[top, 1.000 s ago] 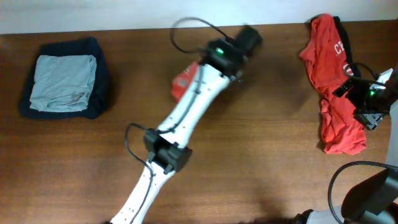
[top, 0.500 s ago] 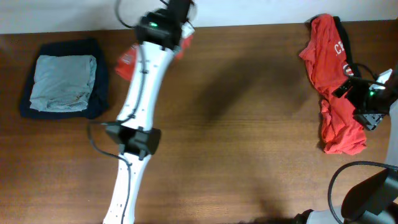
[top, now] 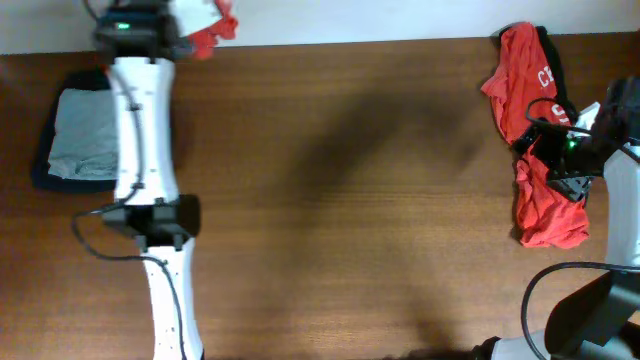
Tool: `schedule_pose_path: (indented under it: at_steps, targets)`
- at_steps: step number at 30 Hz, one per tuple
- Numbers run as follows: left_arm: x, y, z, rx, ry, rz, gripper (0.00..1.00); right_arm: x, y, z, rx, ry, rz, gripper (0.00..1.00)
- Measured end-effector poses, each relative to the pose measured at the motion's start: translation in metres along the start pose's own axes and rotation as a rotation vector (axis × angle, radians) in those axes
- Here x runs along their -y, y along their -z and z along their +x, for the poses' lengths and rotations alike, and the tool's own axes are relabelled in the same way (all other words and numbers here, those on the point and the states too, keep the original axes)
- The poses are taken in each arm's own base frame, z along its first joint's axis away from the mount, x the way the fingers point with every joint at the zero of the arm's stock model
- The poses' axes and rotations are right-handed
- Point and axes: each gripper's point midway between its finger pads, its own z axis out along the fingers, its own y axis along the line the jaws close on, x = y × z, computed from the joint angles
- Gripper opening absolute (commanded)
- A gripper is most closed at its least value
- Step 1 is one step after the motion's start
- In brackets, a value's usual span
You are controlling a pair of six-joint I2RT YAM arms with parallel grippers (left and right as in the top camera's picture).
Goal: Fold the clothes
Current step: 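Lift the orange bundle with the left gripper and carry it to the upper-left stack, then lower the orange bundle onto the grey garment stack with the left gripper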
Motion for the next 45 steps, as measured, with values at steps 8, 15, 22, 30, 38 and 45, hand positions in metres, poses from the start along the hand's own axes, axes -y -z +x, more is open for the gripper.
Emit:
schedule_pose_path:
  at_steps: [8, 15, 22, 30, 38, 45]
  targets:
    - [-0.021, -0.011, 0.085, 0.299, -0.068, 0.138, 0.0, -0.008, -0.002, 0.005, -0.012, 0.023, -0.003, 0.99]
    - [-0.031, -0.001, 0.148, 0.427, -0.068, 0.14, 0.0, -0.008, -0.002, 0.005, -0.012, 0.022, -0.003, 0.99]
    - [-0.032, 0.002, 0.14, 0.481, -0.107, 0.127, 0.0, -0.008, -0.002, 0.005, -0.012, 0.022, -0.003, 0.99]
    - [-0.03, -0.021, 0.155, 0.476, -0.102, 0.132, 0.0, -0.008, -0.002, 0.004, -0.008, 0.023, -0.005, 0.99]
    - [-0.021, -0.044, 0.181, 0.45, -0.066, 0.163, 0.0, -0.008, -0.002, 0.004, -0.008, 0.023, -0.005, 0.98]
    - [-0.019, -0.056, 0.199, 0.435, -0.044, 0.16, 0.0, -0.008, -0.002, 0.004, -0.008, 0.023, -0.005, 0.99]
